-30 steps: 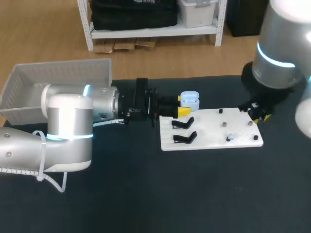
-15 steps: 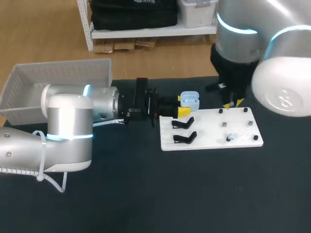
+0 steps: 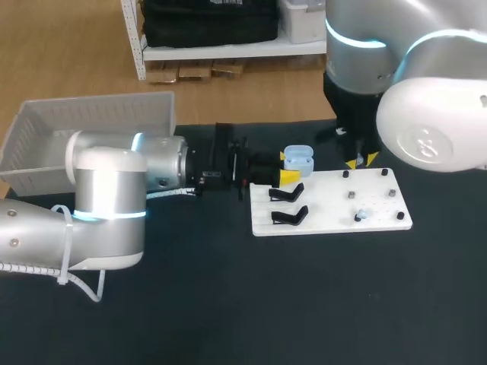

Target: Pick up each earbud case from the left stands, insert the matching earbuds, close the lid, and place the case in the box.

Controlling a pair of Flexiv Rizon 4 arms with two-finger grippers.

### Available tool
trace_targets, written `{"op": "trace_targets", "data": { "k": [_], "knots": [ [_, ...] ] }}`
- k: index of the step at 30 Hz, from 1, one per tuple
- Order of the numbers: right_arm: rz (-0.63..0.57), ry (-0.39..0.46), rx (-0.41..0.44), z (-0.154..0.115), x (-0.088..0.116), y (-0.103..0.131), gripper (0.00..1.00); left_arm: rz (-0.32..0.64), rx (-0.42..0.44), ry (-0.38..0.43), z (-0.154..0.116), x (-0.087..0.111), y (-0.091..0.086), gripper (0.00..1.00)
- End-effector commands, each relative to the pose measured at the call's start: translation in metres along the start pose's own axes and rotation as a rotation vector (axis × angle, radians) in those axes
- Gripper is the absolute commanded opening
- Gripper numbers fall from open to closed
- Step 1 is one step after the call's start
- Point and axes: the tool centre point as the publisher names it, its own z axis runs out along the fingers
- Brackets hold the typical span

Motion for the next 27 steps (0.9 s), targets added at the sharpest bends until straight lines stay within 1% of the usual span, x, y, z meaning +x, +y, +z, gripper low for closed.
{"op": "trace_targets", "data": {
  "k": [1,5,11,16,20,27],
  "knots": [
    [0.063,0.016,0.047,-0.004,0.0,0.014,0.0,0.006,0.008,0.001,0.002,0.001,0.002,0.0],
    [0.17,0.042,0.042,-0.008,-0.007,0.021,0.0,0.008,0.006,-0.003,0.003,0.002,0.001,0.0],
    [0.313,0.093,-0.028,-0.012,-0.018,0.027,0.0,0.014,-0.003,-0.014,0.005,0.005,-0.002,0.0],
    [0.354,0.125,-0.047,-0.01,-0.022,0.033,0.0,0.023,-0.004,-0.03,0.007,0.006,-0.004,0.0],
    [0.374,0.13,-0.054,-0.008,-0.022,0.035,0.0,0.034,-0.004,-0.043,0.011,0.006,-0.006,0.0],
    [0.374,0.13,-0.054,-0.008,-0.022,0.035,0.0,0.034,-0.004,-0.043,0.011,0.006,-0.006,0.0]
  ]
}}
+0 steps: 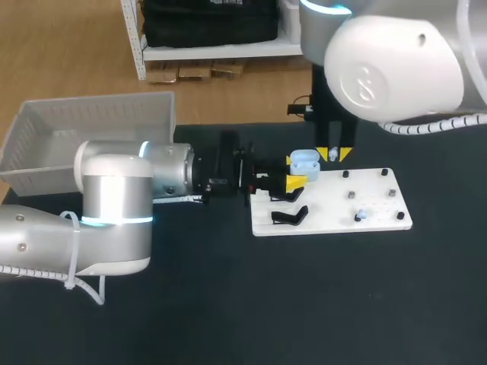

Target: Pick up each earbud case from the left stands, insert the matching earbuds, close the lid, and place the case in the box.

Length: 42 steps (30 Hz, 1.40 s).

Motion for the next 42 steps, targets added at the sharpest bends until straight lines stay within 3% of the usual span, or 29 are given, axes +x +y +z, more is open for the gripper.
{"op": "trace_targets", "data": {
  "k": [1,8,21,42],
  "knots": [
    [0.001,0.001,0.002,-0.001,0.0,0.001,0.0,0.003,-0.006,-0.003,0.001,0.001,-0.001,0.0],
    [0.001,0.001,0.002,-0.001,0.0,0.001,0.0,0.003,-0.006,-0.003,0.001,0.001,-0.001,0.0],
    [0.088,0.098,-0.025,0.001,-0.004,0.004,0.0,0.02,-0.019,-0.024,0.008,0.005,-0.003,0.0],
    [0.029,0.086,0.001,0.011,-0.001,0.017,0.0,0.021,-0.019,-0.026,0.009,0.006,-0.005,0.0]
  ]
}}
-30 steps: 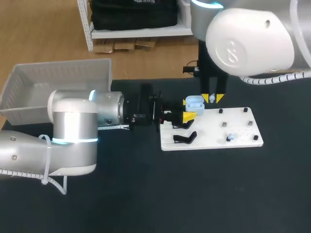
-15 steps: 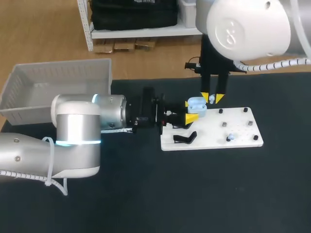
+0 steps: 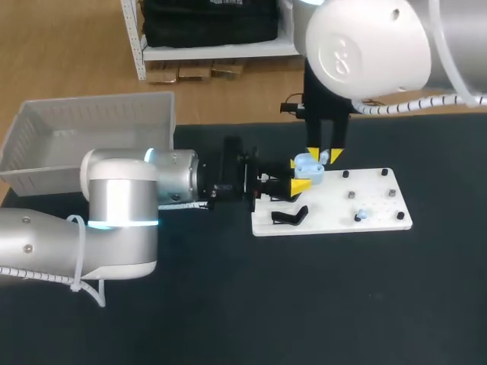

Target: Pick up each earbud case from the left stands, insert the matching earbuds, close the lid, and place the case in the box.

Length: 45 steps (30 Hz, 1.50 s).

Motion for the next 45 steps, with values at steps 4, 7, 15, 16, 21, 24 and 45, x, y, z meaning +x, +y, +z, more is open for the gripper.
{"op": "trace_targets", "data": {
  "k": [4,7,15,16,21,24,45],
  "knots": [
    [-0.004,0.0,0.011,0.002,0.001,0.003,0.0,-0.01,0.003,0.007,0.0,0.002,-0.003,0.0],
    [-0.007,0.001,0.012,0.002,0.001,0.003,0.0,-0.027,0.006,0.02,0.001,0.003,-0.003,0.0],
    [-0.012,0.006,0.02,0.005,0.002,0.002,0.0,-0.066,0.013,0.043,0.001,0.005,-0.003,0.0],
    [-0.013,0.007,0.021,0.005,0.002,0.002,0.0,-0.068,0.014,0.043,0.001,0.005,-0.003,0.0],
    [-0.015,0.01,0.024,0.007,0.001,0.003,0.0,-0.071,0.015,0.045,0.001,0.005,-0.003,0.0],
    [-0.019,0.011,0.027,0.008,0.001,0.005,0.0,-0.071,0.012,0.045,0.001,0.006,-0.003,0.0],
    [-0.024,0.026,0.07,0.016,-0.007,0.008,0.0,-0.071,0.012,0.045,0.001,0.006,-0.003,0.0]
  ]
}}
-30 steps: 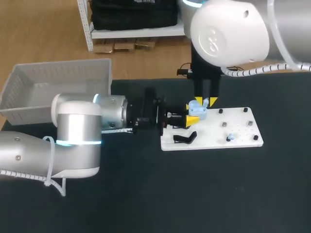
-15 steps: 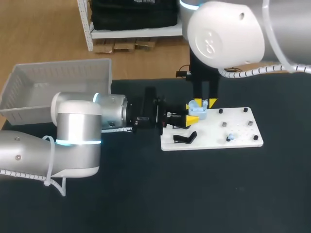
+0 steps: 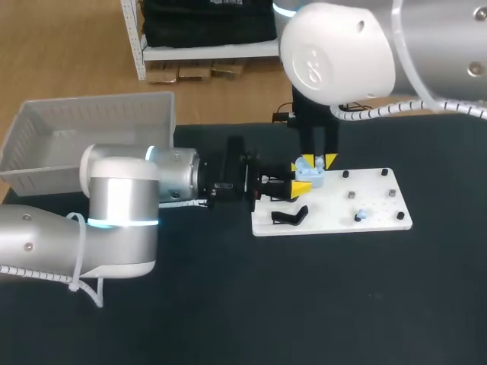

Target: Pick up each earbud case from the left stands, insert the matching earbuds, close the lid, and place the case in the box.

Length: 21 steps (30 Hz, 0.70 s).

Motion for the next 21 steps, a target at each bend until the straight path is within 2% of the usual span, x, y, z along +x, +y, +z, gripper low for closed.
{"op": "trace_targets", "data": {
  "k": [1,21],
  "knots": [
    [0.003,0.01,0.009,0.0007,-0.0035,0.002,0.0,0.0,0.0,0.002,0.0007,0.0001,0.0006,0.0],
    [0.008,0.026,0.041,0.0063,-0.001,0.0008,0.0,0.0,0.0,0.002,0.0007,0.0001,0.0006,0.0]
  ]
}}
